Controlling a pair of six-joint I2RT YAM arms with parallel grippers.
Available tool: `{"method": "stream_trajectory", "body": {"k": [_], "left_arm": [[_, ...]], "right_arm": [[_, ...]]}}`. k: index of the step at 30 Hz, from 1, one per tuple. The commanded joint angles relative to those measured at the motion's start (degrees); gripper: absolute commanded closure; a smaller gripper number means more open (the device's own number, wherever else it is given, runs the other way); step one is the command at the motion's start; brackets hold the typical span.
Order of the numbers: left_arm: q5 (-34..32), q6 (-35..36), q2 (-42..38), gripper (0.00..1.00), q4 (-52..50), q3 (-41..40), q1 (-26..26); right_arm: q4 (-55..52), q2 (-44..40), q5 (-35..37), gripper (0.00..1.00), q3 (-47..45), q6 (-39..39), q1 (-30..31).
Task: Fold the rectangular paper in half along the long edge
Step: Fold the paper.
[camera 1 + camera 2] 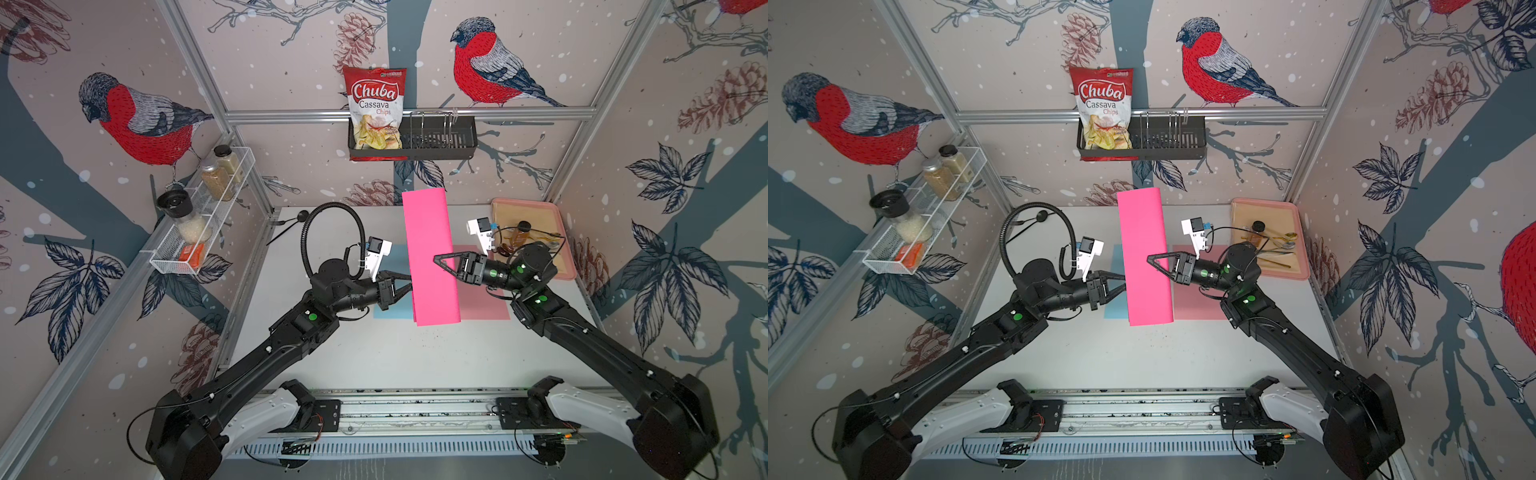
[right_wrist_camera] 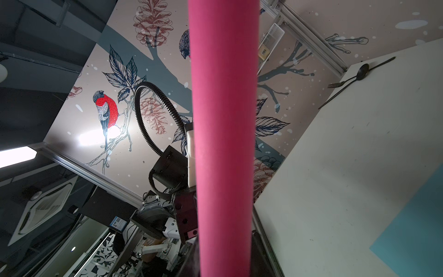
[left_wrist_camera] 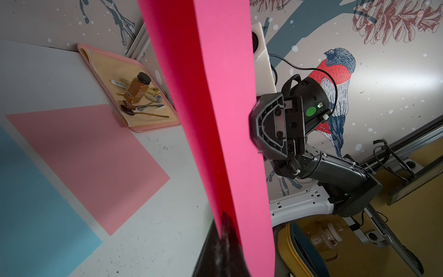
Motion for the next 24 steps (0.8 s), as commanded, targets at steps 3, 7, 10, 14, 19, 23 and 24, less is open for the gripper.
{"method": "stream_trajectory", "body": {"k": [3, 7, 10, 14, 19, 23, 24], "left_arm": [[0.5, -0.3, -0.3, 1.0, 2.1, 0.1, 0.0], [0.4, -0.4, -0.4, 1.0, 2.1, -0.1, -0.1], [0.2, -0.2, -0.7, 0.95, 1.7, 0.1, -0.1], [-0.5, 0.5, -1.4, 0.86, 0.4, 0.5, 0.0], [-1.0, 1.0, -1.7, 0.76, -0.5, 1.2, 0.0], [-1.5, 1.6, -2.0, 0.73, -1.8, 2.2, -0.1], [-1.8, 1.9, -2.2, 0.73, -2.4, 2.5, -0.1]], "right_arm": [[3.4, -0.6, 0.9, 0.8, -0.5, 1.0, 0.0], [4.3, -0.8, 0.9, 0.8, -0.9, 1.5, 0.0], [4.7, -1.3, 0.8, 0.8, -1.2, 1.6, -0.1], [4.6, -2.0, 0.3, 0.8, -1.2, 1.7, -0.2], [3.7, -2.9, 0.0, 0.8, -1.2, 1.9, -0.6], [2.9, -3.4, -0.2, 0.8, -1.0, 1.8, -0.9], [2.6, -3.6, -0.2, 0.8, -1.0, 1.8, -0.9]]}}
